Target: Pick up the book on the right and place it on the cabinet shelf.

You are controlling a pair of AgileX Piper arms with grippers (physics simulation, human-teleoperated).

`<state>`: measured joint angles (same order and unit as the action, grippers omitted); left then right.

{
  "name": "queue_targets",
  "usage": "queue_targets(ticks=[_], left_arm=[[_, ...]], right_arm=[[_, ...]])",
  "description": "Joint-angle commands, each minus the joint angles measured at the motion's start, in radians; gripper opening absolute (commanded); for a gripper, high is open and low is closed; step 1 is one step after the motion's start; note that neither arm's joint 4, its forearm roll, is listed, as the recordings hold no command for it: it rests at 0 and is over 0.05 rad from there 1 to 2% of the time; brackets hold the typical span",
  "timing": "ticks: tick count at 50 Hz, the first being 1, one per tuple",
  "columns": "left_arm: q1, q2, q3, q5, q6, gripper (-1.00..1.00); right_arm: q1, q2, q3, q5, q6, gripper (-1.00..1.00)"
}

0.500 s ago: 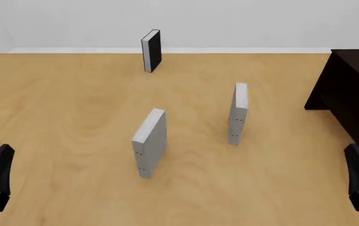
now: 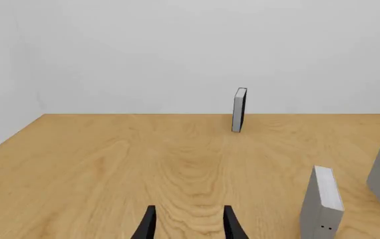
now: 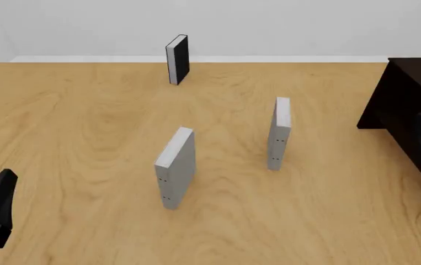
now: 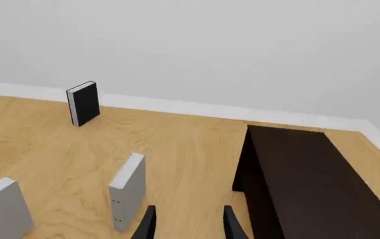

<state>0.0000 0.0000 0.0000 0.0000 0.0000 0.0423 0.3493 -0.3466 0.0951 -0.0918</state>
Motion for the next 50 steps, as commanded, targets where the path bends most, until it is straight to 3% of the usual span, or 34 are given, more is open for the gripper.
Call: queue_targets(ticks=[1, 2, 4, 5, 8, 10, 16, 21, 29, 38, 46, 48, 50], left_arm=[[0.0, 0.0, 0.0, 0.0, 0.0, 1.0], [0.0, 0.0, 0.0, 0.0, 0.0, 1.0], [0.0, 0.0, 0.0, 0.0, 0.0, 1.0], [0.0, 0.0, 0.0, 0.0, 0.0, 1.0], [0.0, 0.0, 0.0, 0.0, 0.0, 1.0], [0.0, 0.0, 0.0, 0.0, 0.0, 1.0], [0.0, 0.0, 0.0, 0.0, 0.0, 1.0], [0.0, 0.0, 0.0, 0.0, 0.0, 1.0], [0.0, 0.0, 0.0, 0.0, 0.0, 1.0], [0.0, 0.0, 0.0, 0.0, 0.0, 1.0], [0.0, 0.0, 0.0, 0.0, 0.0, 1.0], [0.0, 0.0, 0.0, 0.0, 0.0, 1.0], [0.0, 0.0, 0.0, 0.0, 0.0, 1.0]], right_arm=[[0.072, 0.247, -0.262, 0.115, -0.009, 1.0], [0.083, 0.275, -0.303, 0.137, 0.019, 1.0], [0.108, 0.321, -0.342, 0.161, -0.023, 1.0], [0.102, 0.335, -0.389, 0.186, -0.006, 1.0], [0.127, 0.384, -0.46, 0.216, -0.024, 1.0], [0.142, 0.422, -0.508, 0.242, 0.007, 1.0], [0.182, 0.521, -0.598, 0.291, -0.042, 1.0], [0.193, 0.587, -0.691, 0.365, 0.011, 1.0], [0.205, 0.675, -0.793, 0.422, -0.011, 1.0], [0.201, 0.827, -0.914, 0.482, 0.057, 1.0], [0.221, 0.959, -0.96, 0.502, 0.066, 1.0], [0.215, 0.995, -0.982, 0.524, 0.109, 1.0], [0.225, 1.029, -1.02, 0.546, 0.118, 1.0]])
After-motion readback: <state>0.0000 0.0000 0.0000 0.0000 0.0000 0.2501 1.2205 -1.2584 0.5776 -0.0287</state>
